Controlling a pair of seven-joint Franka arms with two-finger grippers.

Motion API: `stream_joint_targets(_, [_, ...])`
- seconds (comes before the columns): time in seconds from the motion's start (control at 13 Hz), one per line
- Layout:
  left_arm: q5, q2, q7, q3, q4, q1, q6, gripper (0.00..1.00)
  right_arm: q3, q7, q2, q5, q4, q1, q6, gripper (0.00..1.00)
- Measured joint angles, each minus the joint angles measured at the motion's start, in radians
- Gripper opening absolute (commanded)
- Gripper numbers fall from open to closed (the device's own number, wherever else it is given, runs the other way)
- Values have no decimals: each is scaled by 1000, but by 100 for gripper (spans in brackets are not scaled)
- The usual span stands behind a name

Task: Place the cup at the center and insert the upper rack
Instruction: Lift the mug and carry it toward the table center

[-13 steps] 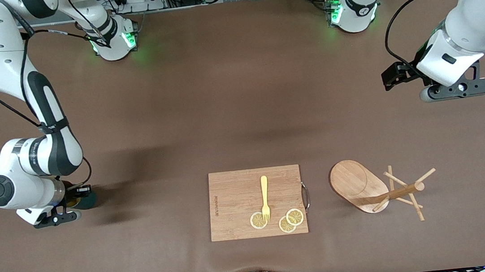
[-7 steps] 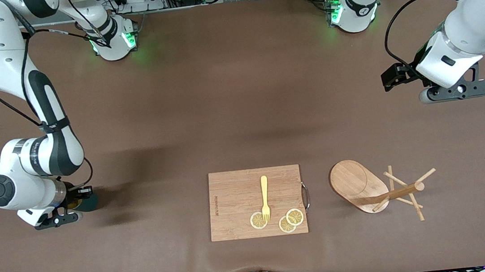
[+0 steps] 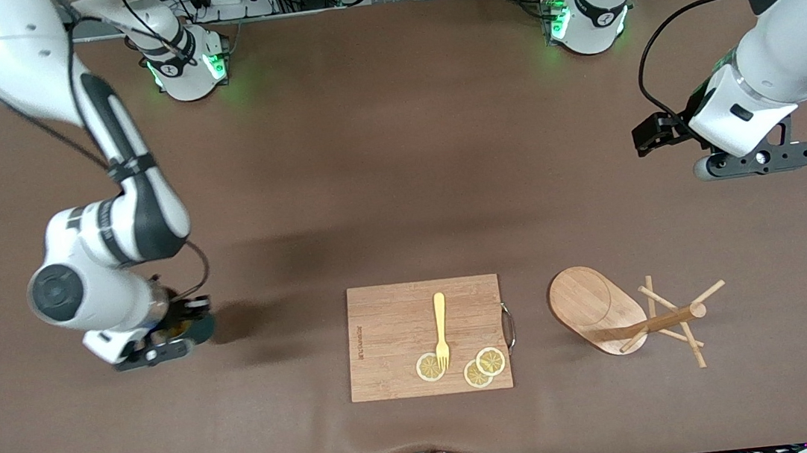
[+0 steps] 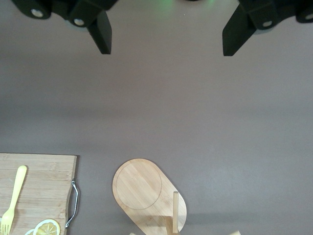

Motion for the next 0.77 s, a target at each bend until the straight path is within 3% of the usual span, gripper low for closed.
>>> stream_joint_targets(0.23, [0,2,2,-1,0,-6,0,100,32,190,-19,3,0,110,-23,0])
stream_joint_targets(0.77, [0,18,2,0,0,-21,0,100,39,581,-19,37,-2,480,-18,0])
